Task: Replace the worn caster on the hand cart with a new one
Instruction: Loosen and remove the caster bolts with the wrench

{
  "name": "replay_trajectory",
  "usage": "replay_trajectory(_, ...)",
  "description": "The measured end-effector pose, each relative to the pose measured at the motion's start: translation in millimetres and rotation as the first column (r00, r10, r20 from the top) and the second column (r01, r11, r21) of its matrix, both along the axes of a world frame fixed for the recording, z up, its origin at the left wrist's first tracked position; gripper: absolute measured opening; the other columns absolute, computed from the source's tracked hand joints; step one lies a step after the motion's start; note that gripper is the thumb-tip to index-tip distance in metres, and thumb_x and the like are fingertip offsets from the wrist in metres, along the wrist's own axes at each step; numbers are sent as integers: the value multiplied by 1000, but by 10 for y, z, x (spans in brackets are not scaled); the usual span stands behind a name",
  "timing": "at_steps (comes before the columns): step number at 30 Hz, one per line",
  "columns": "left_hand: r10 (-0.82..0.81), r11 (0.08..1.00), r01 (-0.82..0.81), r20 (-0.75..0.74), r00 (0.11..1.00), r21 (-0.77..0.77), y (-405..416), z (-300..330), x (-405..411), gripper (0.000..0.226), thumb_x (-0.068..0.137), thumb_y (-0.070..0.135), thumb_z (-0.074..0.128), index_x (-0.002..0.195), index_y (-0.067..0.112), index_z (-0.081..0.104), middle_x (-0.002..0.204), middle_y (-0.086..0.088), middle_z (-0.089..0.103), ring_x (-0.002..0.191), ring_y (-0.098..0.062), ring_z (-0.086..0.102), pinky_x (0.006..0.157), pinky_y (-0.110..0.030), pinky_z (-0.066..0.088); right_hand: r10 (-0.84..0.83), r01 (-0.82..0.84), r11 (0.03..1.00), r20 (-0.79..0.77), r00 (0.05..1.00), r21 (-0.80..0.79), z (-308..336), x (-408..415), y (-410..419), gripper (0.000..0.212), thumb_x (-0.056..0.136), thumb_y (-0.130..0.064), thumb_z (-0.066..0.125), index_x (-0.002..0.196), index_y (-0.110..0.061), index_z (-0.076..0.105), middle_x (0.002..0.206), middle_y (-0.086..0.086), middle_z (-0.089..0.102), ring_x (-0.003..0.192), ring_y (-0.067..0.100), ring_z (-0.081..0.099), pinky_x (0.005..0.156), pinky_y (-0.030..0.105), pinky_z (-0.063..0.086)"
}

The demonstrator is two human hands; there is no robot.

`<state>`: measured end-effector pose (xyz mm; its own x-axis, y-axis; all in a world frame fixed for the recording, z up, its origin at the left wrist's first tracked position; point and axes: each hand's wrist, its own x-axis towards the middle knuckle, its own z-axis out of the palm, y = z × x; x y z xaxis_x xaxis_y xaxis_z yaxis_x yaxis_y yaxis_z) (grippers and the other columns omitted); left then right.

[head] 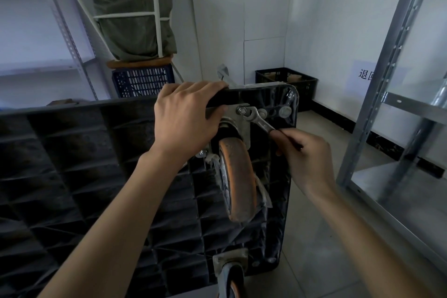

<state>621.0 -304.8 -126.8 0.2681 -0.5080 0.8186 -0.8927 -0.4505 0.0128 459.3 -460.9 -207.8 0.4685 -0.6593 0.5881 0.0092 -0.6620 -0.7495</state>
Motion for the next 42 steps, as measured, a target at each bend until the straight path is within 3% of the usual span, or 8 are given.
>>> replay_trajectory(7,-2,1000,2,1,1000,-11,-2,-4,0,39,90,42,66,128,33,65,120,14,71,112,-15,65,100,-37,39,-151,80,919,-156,976,-385,403,-170,-200,34,93,-56,57,100,-31,78,69,-13,67,54,5,55,49,28,39)
replay_trajectory(9,-1,1000,1,0,1000,-10,-2,-3,-1,38,90,41,66,128,33,66,120,13,71,111,-15,65,100,-37,39,-165,21,850,-227,960,-527,699,-242,-242,37,92,-58,54,102,-32,78,78,-14,71,55,-2,51,55,25,42)
replay_trajectory(13,8,1000,-8,-3,1000,-13,-4,3,-11,39,89,41,68,127,34,66,118,13,72,109,-16,66,99,-36,39,-292,-115,664,-398,870,-739,1387,-272,-218,34,92,-61,52,103,-39,76,93,-12,75,84,19,66,72,33,46)
replay_trajectory(18,12,1000,-12,-12,1000,-6,-3,11,-18,39,89,41,67,128,34,65,120,14,71,111,-16,65,99,-36,37,-481,-232,384,-408,776,-894,1856,-136,-32,31,94,-58,56,104,-36,75,90,0,71,90,31,66,65,33,36)
replay_trajectory(20,8,1000,-8,-18,1000,-6,5,15,-17,39,89,41,67,128,33,65,120,13,71,111,-17,65,100,-36,37,-499,-239,359,-402,768,-902,1873,-135,-25,32,95,-58,55,103,-36,75,88,-1,71,88,31,66,63,32,34)
replay_trajectory(24,4,1000,-4,-16,1000,-8,8,16,-25,38,89,40,67,127,32,66,119,12,71,110,-17,66,99,-37,37,-375,-162,540,-409,832,-826,1634,-308,-158,32,92,-62,55,102,-39,76,89,-8,73,83,25,66,69,33,43)
replay_trajectory(29,4,1000,-5,-16,1000,-5,0,10,-25,37,90,40,66,126,33,65,119,13,71,109,-17,66,99,-37,38,-110,1,914,-245,963,-406,889,-398,-159,27,89,-58,61,96,-37,77,66,-10,69,45,6,49,50,25,35)
replay_trajectory(42,5,1000,-5,-14,1000,-10,-5,7,-11,38,89,41,66,127,34,66,119,14,71,109,-15,66,100,-36,38,25,-29,997,52,998,78,-27,-3,148,19,95,-43,66,87,-32,79,72,-5,71,71,20,67,65,44,51)
